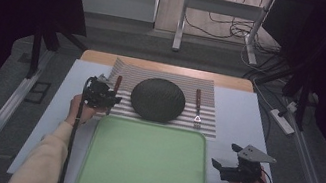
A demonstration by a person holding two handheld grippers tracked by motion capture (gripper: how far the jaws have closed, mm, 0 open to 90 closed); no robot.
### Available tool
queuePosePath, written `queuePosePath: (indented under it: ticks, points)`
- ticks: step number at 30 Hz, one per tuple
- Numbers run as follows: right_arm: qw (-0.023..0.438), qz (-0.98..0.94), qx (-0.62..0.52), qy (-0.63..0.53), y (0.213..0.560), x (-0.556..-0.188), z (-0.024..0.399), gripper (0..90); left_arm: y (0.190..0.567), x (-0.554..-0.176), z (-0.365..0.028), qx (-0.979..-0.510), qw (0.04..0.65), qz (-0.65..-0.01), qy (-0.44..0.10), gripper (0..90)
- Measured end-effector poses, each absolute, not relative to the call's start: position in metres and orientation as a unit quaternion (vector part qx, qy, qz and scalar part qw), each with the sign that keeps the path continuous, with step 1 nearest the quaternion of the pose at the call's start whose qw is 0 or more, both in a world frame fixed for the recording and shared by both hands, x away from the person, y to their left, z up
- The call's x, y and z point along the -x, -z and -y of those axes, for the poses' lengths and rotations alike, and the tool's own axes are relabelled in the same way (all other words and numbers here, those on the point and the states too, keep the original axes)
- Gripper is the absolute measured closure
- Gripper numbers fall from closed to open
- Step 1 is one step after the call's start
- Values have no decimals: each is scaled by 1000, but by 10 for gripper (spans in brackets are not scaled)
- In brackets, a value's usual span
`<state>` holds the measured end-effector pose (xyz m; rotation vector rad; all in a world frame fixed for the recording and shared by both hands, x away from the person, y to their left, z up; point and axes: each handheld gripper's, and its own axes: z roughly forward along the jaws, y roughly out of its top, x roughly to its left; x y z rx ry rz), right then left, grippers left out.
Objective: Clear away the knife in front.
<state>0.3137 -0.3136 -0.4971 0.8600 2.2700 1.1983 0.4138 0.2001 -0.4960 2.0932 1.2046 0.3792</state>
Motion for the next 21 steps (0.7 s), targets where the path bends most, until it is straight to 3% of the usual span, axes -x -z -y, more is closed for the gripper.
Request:
queuePosePath:
  ticks: [4,21]
  points:
    - [215,-820,-308,-431,497,-314,314,68,503,-413,-198,-822,329,-447,-130,880]
    - [216,-822,-305,-429,498,-313,313,72,528,-415,-198,-838,287,-451,-111,887]
